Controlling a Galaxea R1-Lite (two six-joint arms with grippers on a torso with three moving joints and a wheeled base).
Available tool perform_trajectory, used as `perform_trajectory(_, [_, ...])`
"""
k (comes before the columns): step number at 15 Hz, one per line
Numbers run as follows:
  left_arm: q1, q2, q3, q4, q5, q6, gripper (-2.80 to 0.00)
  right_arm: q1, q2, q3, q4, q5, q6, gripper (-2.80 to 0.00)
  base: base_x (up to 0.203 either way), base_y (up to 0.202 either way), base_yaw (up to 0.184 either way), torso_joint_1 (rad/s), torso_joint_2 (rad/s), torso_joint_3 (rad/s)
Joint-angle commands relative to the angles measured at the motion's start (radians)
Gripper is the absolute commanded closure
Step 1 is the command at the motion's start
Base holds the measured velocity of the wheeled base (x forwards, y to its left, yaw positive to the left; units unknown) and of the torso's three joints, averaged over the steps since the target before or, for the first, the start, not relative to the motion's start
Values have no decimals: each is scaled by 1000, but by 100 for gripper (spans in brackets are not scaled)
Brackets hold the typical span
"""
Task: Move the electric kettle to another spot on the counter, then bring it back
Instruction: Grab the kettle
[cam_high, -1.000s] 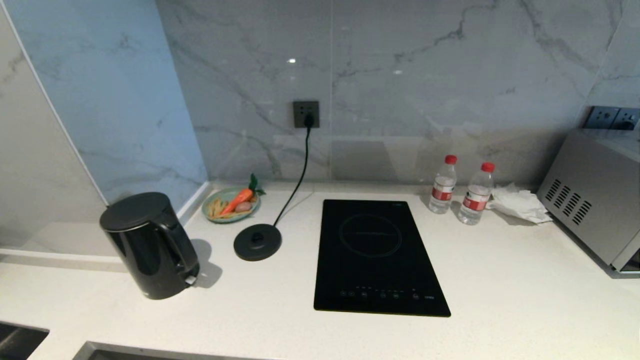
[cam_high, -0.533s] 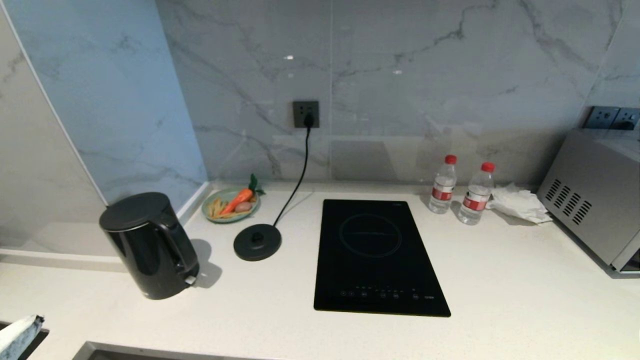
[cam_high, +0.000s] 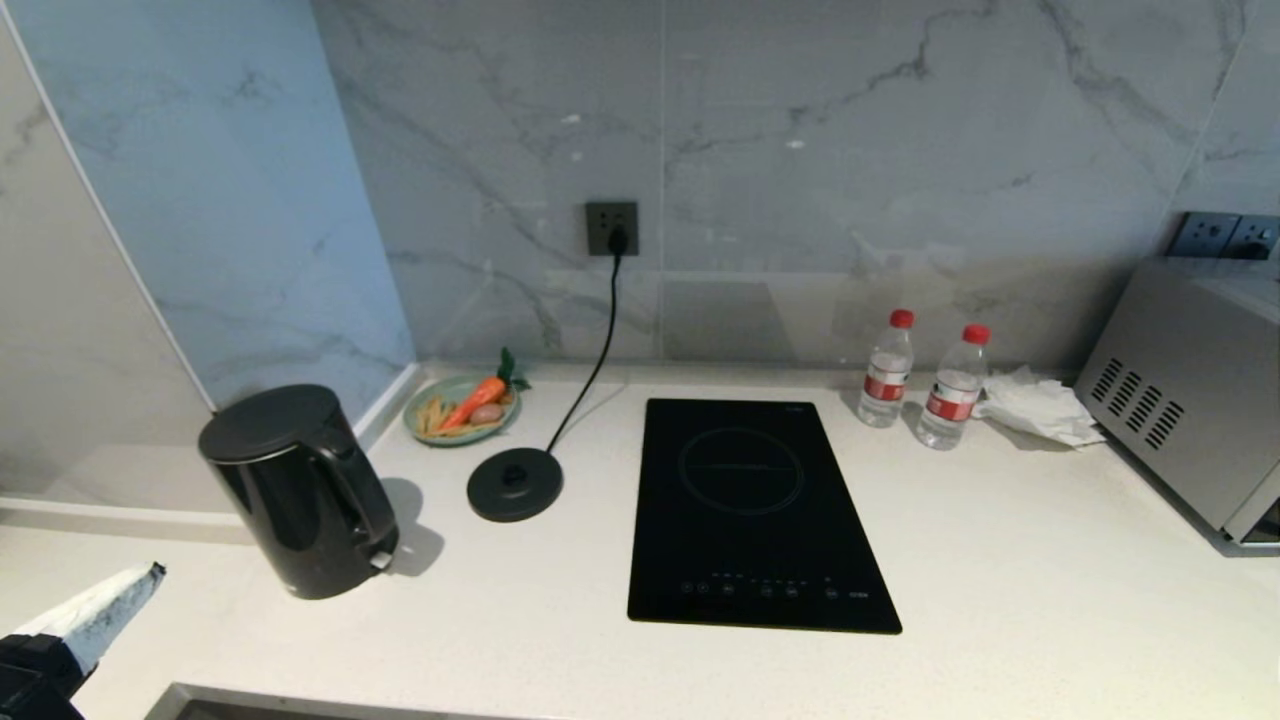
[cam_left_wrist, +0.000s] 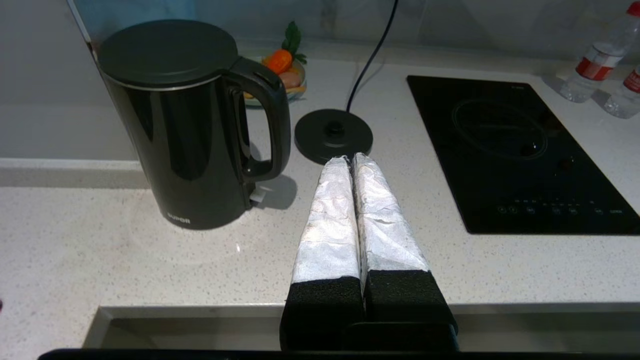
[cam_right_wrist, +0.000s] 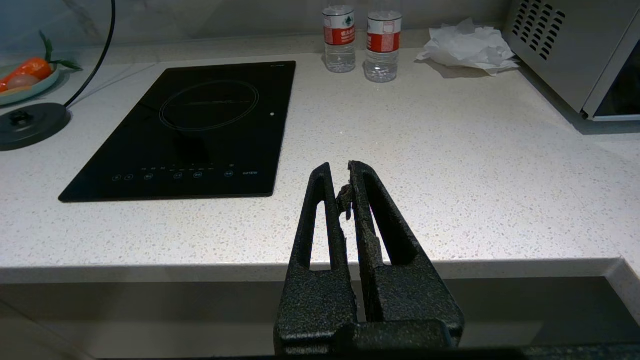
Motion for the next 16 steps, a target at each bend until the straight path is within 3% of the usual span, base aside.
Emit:
perform_trajectory(1, [-1,58,5,-5,-1,-4,0,0,0,0,-1,0,0,0,0,0,0,0,0,0])
perform_trajectory(4, [0,126,5,-55,2,-4,0,0,0,0,0,0,0,0,0,0,0,0,0,0])
perform_trajectory(9, [-12,336,6,-269,76,-9,0,0,0,0,-1,0,0,0,0,0,0,0,0,0])
perform_trajectory(13, [-54,502,14,-442,134,-65,0,0,0,0,0,0,0,0,0,0,0,0,0,0])
perform_trajectory(16, [-104,576,55,-519,140,-86,0,0,0,0,0,0,0,0,0,0,0,0,0,0])
